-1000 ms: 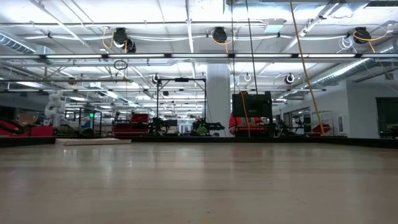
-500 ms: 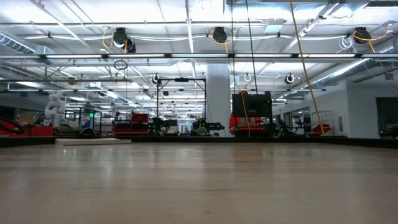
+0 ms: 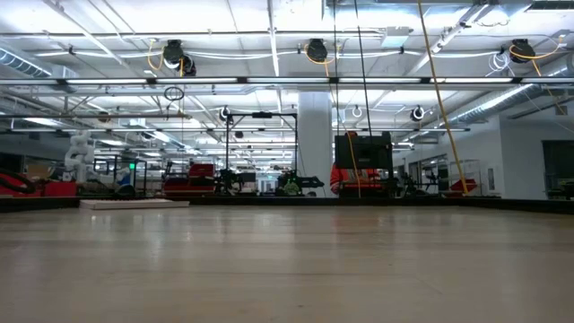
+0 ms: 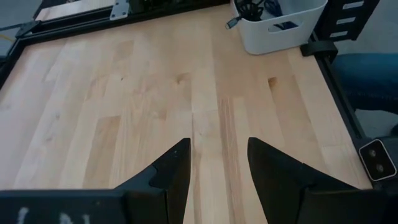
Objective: Pick and place USB-C Cables
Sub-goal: Put the black charger cable into the bin
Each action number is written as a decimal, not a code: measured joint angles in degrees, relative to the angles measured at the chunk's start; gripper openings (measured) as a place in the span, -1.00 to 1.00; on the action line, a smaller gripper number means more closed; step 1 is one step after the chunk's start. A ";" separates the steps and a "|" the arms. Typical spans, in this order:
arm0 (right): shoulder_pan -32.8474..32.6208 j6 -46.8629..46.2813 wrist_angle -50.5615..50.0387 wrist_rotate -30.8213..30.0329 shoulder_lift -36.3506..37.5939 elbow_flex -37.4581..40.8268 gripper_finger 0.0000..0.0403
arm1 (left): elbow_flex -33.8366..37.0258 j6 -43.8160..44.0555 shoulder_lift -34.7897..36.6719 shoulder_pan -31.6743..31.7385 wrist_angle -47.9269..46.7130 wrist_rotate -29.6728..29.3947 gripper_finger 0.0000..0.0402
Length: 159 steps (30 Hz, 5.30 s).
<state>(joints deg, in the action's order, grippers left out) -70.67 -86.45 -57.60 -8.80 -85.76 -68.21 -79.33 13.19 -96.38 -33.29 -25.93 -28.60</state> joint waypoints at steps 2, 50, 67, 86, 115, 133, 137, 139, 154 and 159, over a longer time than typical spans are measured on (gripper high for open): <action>0.00 0.15 -0.09 0.00 0.01 0.00 -0.58 | -0.02 0.00 0.00 0.32 0.01 0.00 -0.20; 2.78 -2.99 19.81 1.25 6.47 18.41 -1.00 | 0.04 0.02 -1.27 2.53 -0.36 0.22 -0.20; 3.14 0.00 20.57 -2.33 7.19 15.94 -1.00 | 0.04 0.04 -1.27 2.53 -0.39 0.20 -0.20; 8.37 -0.77 16.44 -7.52 8.35 17.36 -0.91 | 0.02 -0.95 -1.27 2.53 0.76 0.17 -0.20; 10.23 10.65 25.37 -7.76 8.30 18.19 -0.54 | 0.02 -1.49 -1.25 2.53 0.76 0.17 -0.20; 10.25 5.39 22.48 -8.08 7.72 18.32 -0.37 | 0.02 -1.46 -1.22 2.53 0.76 0.17 -0.20; 10.66 6.56 26.32 -7.90 7.72 20.05 -0.34 | 0.00 -1.46 -1.22 2.53 0.76 0.17 -0.20; 10.73 7.60 29.41 -7.82 7.72 21.66 -0.35 | 0.00 -1.46 -1.22 2.53 0.76 0.17 -0.20; 10.69 10.70 32.57 -7.65 9.67 23.21 -0.95 | 0.00 -1.46 -1.22 2.53 0.76 0.17 -0.20; 10.69 10.86 32.52 -7.63 10.85 23.21 -0.95 | 0.00 -1.46 -1.22 2.53 0.76 0.17 -0.20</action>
<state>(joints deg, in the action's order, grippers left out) -59.99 -75.59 -25.08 -16.43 -74.91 -44.99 -79.33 11.73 -97.60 -30.76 -25.17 -28.42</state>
